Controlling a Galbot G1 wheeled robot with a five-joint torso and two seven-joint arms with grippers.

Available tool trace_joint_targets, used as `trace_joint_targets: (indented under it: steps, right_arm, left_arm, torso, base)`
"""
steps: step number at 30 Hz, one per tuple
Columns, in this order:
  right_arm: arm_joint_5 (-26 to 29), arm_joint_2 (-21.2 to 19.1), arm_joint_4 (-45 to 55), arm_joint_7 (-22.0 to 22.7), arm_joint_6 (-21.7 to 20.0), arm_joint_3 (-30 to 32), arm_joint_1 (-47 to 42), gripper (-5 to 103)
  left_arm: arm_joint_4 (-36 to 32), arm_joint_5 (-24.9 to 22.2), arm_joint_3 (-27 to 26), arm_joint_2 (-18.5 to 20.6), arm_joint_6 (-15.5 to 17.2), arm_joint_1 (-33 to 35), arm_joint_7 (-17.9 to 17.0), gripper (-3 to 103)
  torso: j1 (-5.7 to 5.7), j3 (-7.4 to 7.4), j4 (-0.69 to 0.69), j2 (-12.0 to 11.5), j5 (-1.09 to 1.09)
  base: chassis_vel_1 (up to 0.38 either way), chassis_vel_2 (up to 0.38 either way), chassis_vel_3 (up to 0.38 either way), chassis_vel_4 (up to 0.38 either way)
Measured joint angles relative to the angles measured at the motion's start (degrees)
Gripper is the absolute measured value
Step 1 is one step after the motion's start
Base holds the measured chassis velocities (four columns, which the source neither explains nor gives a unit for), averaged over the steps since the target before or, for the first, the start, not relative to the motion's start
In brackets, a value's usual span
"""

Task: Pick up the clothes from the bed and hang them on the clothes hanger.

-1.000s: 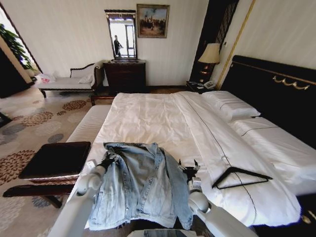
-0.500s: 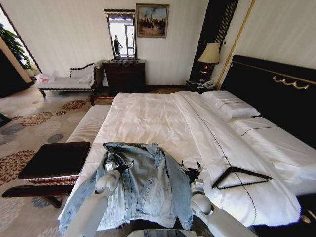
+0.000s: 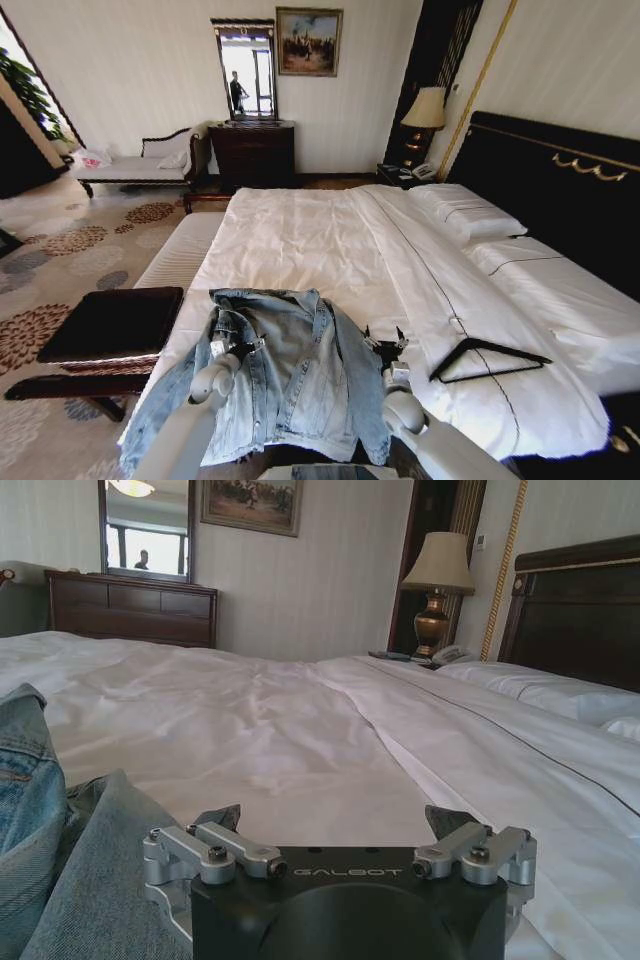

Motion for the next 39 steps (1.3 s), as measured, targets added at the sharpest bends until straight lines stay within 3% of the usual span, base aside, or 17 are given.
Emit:
trace_joint_targets:
  steps: [6,11,13,20,22,24,26,28,30,32,39]
  right_arm:
    - [-0.1,0.1,0.0,0.1,-0.2,-0.1,-0.1,100]
    - [-0.1,-0.2,0.4,0.2,-0.3,0.1,-0.6,100]
    - [-0.1,-0.2,0.4,0.2,-0.3,0.1,-0.6,100]
    - [-0.3,-0.2,0.4,0.3,-0.3,0.1,-0.7,100]
    - [-0.3,-0.1,0.4,0.3,-0.3,0.1,-0.7,100]
    - [-0.4,-0.1,0.4,0.3,-0.3,0.1,-0.7,100]
    - [-0.4,-0.1,0.4,0.3,-0.3,0.1,-0.7,100]
    - [-0.5,-0.2,0.3,0.3,-0.3,0.1,-0.7,100]
    - [-0.6,-0.2,0.3,0.3,-0.3,0.1,-0.7,100]
    - [-0.6,-0.2,0.2,0.3,-0.3,0.1,-0.6,100]
    - [-0.7,0.3,-0.5,0.2,-0.3,-1.1,0.8,100]
  left_arm:
    - [1.6,0.2,0.4,-0.1,-0.1,-1.0,0.4,93]
    - [2.7,-0.2,0.7,0.0,-0.2,-2.1,1.4,67]
    - [2.7,-0.3,0.7,0.0,-0.3,-2.2,1.5,67]
    - [2.8,-1.3,0.4,0.3,-0.4,-2.3,2.2,34]
    - [2.8,-1.3,0.3,0.3,-0.4,-2.2,2.2,34]
    - [2.5,-1.3,-0.1,0.3,-0.4,-1.9,2.3,23]
    - [2.3,-1.3,-0.3,0.3,-0.4,-1.7,2.3,23]
    - [0.3,-1.7,-1.6,0.3,-0.4,-0.3,2.3,7]
    - [-0.2,-1.8,-1.9,0.4,-0.4,0.0,2.3,7]
    - [-1.9,-2.3,-3.1,0.9,-0.4,1.3,2.3,1]
    - [-7.3,-3.3,-6.3,3.0,-0.1,6.1,2.4,0]
  torso:
    - [0.00,0.00,-0.01,0.0,0.00]
    - [0.00,0.00,0.00,0.0,0.00]
    - [0.00,0.00,0.00,0.0,0.00]
    - [0.00,0.00,0.00,0.0,0.00]
    - [0.00,0.00,0.00,0.0,0.00]
    - [0.00,0.00,-0.01,0.0,0.00]
    - [0.00,0.00,0.00,0.0,0.00]
    - [0.00,0.00,-0.01,0.0,0.00]
    - [0.00,0.00,0.00,0.0,0.00]
    - [0.00,0.00,-0.01,0.0,0.00]
    - [0.00,0.00,0.00,0.0,0.00]
  base:
    - [0.000,0.000,0.000,0.000]
    - [0.000,0.000,0.000,0.000]
    - [0.000,0.000,0.000,0.000]
    - [0.000,0.000,0.000,0.000]
    - [0.000,0.000,0.000,0.000]
    - [0.000,0.000,0.000,0.000]
    - [0.000,0.000,0.000,0.000]
    - [0.000,0.000,0.000,0.000]
    - [0.000,0.000,0.000,0.000]
    - [0.000,0.000,0.000,0.000]
    - [0.000,0.000,0.000,0.000]
